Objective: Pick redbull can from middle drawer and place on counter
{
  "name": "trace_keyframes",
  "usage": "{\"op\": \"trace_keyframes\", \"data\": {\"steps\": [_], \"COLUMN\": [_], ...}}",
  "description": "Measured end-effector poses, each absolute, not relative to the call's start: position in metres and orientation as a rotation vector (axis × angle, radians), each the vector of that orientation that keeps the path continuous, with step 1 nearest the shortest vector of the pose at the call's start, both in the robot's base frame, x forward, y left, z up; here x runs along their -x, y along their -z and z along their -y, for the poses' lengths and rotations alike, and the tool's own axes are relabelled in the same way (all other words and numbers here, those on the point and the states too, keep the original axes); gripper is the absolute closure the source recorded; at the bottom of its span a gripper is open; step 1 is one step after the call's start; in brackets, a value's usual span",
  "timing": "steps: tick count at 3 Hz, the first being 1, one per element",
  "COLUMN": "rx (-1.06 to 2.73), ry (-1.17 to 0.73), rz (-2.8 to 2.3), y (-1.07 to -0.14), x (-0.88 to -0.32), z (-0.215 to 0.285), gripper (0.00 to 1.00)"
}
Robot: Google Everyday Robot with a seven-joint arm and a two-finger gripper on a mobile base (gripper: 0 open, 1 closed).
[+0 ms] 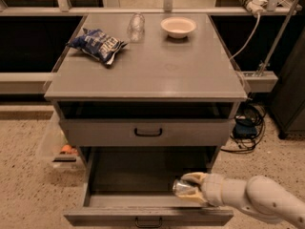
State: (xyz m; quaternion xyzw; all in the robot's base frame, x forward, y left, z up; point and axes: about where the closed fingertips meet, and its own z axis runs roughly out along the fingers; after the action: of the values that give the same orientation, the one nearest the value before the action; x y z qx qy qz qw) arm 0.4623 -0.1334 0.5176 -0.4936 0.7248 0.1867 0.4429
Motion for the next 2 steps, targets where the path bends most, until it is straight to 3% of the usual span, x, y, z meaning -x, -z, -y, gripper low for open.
{"op": "trace_keyframes", "data": {"steps": [2], "rx": [1.224], "ry": [-0.354], "rz": [-1.805], "y": [-0.5608], "x": [-0.4556], "z": [0.1609], "gripper": [1.0]}}
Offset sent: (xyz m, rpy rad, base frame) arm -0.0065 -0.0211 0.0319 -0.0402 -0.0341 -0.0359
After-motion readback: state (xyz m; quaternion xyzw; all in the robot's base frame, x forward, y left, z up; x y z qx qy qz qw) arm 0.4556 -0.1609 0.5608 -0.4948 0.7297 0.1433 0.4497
